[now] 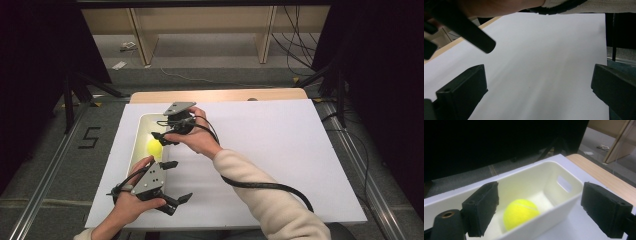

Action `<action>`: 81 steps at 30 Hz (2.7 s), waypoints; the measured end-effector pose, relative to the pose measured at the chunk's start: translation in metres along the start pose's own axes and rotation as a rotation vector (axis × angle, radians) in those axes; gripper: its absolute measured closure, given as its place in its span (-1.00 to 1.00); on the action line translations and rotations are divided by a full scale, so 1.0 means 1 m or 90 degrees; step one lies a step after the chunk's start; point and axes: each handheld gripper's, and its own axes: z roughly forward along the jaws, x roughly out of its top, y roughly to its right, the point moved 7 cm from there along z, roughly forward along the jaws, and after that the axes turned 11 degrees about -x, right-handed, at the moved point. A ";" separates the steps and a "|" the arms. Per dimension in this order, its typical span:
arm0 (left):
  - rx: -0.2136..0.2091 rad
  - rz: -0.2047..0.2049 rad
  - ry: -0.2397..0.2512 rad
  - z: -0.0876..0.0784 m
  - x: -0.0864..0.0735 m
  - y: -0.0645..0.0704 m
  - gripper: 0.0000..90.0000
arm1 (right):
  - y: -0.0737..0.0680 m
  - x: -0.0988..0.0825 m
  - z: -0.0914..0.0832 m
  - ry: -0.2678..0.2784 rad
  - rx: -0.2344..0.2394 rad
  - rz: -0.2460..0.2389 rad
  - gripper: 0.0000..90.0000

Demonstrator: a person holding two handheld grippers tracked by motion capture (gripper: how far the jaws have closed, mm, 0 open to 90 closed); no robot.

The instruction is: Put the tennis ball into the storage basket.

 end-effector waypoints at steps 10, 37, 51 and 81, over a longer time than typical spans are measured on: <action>-0.002 -0.002 0.000 0.001 0.000 0.000 -1.00 | 0.028 -0.014 -0.029 0.004 -0.033 0.027 -0.66; 0.001 -0.011 0.004 -0.001 0.000 -0.002 -1.00 | 0.073 -0.061 -0.085 0.000 -0.084 0.080 -0.65; 0.006 -0.008 0.008 -0.001 0.001 -0.003 -1.00 | 0.076 -0.076 -0.093 0.001 -0.086 0.091 -0.64; 0.008 -0.007 0.011 -0.002 0.002 -0.003 -1.00 | 0.086 -0.098 -0.124 0.013 -0.109 0.118 -0.63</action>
